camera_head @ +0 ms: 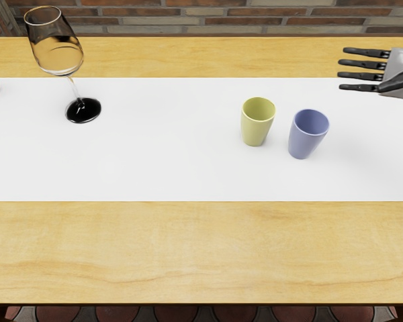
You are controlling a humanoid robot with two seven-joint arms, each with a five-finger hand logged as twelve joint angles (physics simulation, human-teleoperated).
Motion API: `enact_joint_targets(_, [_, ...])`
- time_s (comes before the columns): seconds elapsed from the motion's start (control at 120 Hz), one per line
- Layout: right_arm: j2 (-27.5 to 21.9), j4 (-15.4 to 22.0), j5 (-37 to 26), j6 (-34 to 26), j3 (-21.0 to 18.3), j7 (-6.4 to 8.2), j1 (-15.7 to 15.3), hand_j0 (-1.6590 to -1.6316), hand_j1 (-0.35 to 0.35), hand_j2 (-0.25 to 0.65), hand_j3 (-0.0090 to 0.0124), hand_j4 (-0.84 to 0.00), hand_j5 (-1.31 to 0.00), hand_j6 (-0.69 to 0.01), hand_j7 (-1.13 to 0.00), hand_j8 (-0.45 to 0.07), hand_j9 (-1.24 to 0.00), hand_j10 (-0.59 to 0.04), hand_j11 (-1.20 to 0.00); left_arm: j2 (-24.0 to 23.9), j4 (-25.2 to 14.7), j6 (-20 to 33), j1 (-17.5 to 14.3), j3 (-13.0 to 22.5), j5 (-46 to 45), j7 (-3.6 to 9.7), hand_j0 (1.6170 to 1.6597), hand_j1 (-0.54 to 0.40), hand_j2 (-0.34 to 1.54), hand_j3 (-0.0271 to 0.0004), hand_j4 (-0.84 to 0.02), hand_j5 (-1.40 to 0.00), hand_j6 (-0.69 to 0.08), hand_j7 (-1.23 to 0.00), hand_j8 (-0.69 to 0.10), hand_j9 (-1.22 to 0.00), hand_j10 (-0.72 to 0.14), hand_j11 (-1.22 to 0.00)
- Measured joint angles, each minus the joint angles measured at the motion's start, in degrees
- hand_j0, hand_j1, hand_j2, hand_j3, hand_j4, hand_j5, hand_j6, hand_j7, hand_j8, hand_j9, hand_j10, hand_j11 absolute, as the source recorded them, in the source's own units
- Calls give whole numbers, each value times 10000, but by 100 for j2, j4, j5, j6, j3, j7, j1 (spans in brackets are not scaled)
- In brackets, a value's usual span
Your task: Pick up cup and place in cup with right hand
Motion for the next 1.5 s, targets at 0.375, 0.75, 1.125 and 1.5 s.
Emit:
enact_joint_targets(0.375, [829, -64, -1265, -1, 20, 0, 719, -16581, -3488, -3, 0, 0, 6, 49, 0, 39, 5, 29, 4, 0, 0, 0, 0, 0, -1, 0, 16581, 3488, 2, -2, 0, -2, 0, -2, 0, -2, 1, -2])
enact_joint_targets(0.75, [1821, 368, -3278, -2, 56, 0, 1367, -16581, -3491, -1, 0, 0, 2, 14, 0, 11, 2, 9, 1, 0, 0, 0, 0, 1, -1, 0, 16581, 3489, 1, -1, 0, -1, 0, -1, 0, -1, 0, -1])
enact_joint_targets(1.125, [1841, 3257, -7109, -3584, -876, 0, 1265, -16581, -3491, 5, 0, -16, -2, -22, 0, -16, -1, -11, -1, 0, 0, 0, 0, 1, 0, 0, 16581, 3490, -1, 0, 0, 0, 0, 0, 0, 0, 0, 0])
enact_joint_targets(1.5, [2448, 3010, -7527, -4564, -1132, 0, 918, -16581, -3261, -27, 0, -216, -257, -228, -254, -220, -256, -211, -255, 0, 0, 0, 0, 1, 1, 0, 16581, 3490, -1, 0, 0, 0, 0, 0, 1, 0, 1, 0])
